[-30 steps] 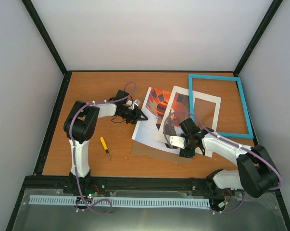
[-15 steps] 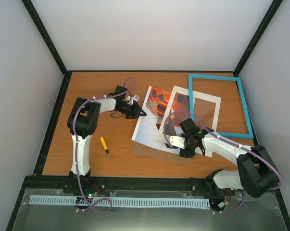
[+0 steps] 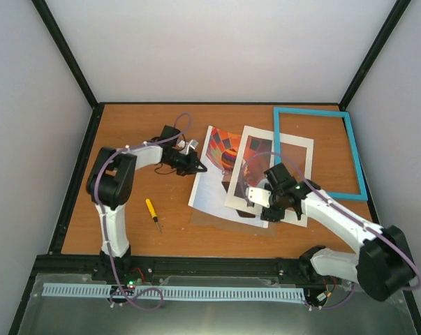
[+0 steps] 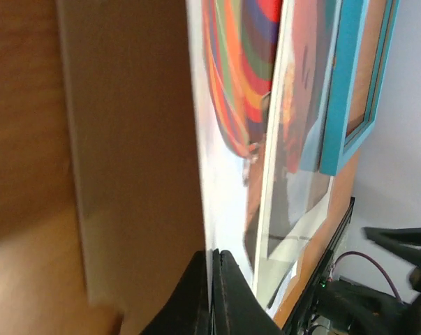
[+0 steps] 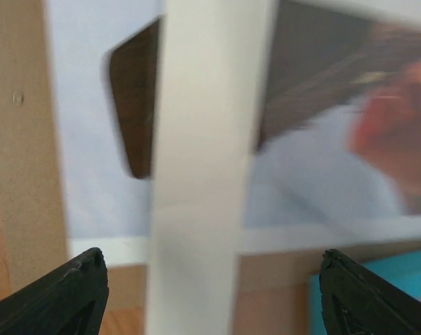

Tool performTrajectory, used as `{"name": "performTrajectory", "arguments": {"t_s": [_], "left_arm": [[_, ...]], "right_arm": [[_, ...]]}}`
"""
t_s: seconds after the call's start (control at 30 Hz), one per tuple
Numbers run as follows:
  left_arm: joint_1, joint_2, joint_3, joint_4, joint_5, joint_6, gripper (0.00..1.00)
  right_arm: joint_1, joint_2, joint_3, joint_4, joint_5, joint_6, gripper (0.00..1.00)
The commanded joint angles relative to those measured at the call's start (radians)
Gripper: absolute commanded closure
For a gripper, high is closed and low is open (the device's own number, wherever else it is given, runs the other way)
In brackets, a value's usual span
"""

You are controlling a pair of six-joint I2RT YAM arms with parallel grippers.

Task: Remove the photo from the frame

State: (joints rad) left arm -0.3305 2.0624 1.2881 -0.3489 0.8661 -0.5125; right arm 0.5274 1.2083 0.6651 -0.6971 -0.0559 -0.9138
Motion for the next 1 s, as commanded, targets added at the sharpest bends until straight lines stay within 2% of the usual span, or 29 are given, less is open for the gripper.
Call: {"name": "performTrajectory", "arguments": {"t_s": [0.0,0.13,0.3,0.43,0.53,0.63,0.73,0.87,0.97], "left_arm": [[0.046,-0.19,-0.123,-0.043,-0.078,0.018,0.99],[0.068,-0.355,-0.265,-0.052,-0.134,0.01,0.99],[0.071,-0.557,-0.364,-0.139,-0.242,0.0,0.99],[0.071,-0.706,-0.332,-0.267,-0.395,-0.011,0.99],[0.071,-0.779,-0.249,-0.333,-0.479,-0.004,0.99],[0.071,-0.794,-0.161,-0.347,-0.498,0.012,0.99],[0.071,-0.763,-0.095,-0.3,-0.497,0.02,0.99],[0.053,-0.648,0.053,-0.238,-0.418,-0.011,0.99],[0.004,-0.548,0.201,-0.208,-0.413,-0.023,0.99]], "right_arm": [[-0.032,-0.102,0.132,-0.102,-0.069,0.029,0.19],[-0.135,-0.097,0.191,-0.077,-0.237,0.142,0.19],[-0.236,-0.054,0.185,0.062,-0.287,0.307,0.19],[-0.338,-0.025,0.15,0.23,-0.208,0.486,0.19],[-0.354,0.006,0.156,0.255,-0.112,0.526,0.18],[-0.364,0.016,0.138,0.28,-0.03,0.553,0.18],[-0.381,0.054,0.134,0.297,0.116,0.57,0.18],[-0.455,0.093,0.154,0.279,0.102,0.613,0.18],[-0.489,0.088,0.154,0.273,0.07,0.621,0.18]]}}
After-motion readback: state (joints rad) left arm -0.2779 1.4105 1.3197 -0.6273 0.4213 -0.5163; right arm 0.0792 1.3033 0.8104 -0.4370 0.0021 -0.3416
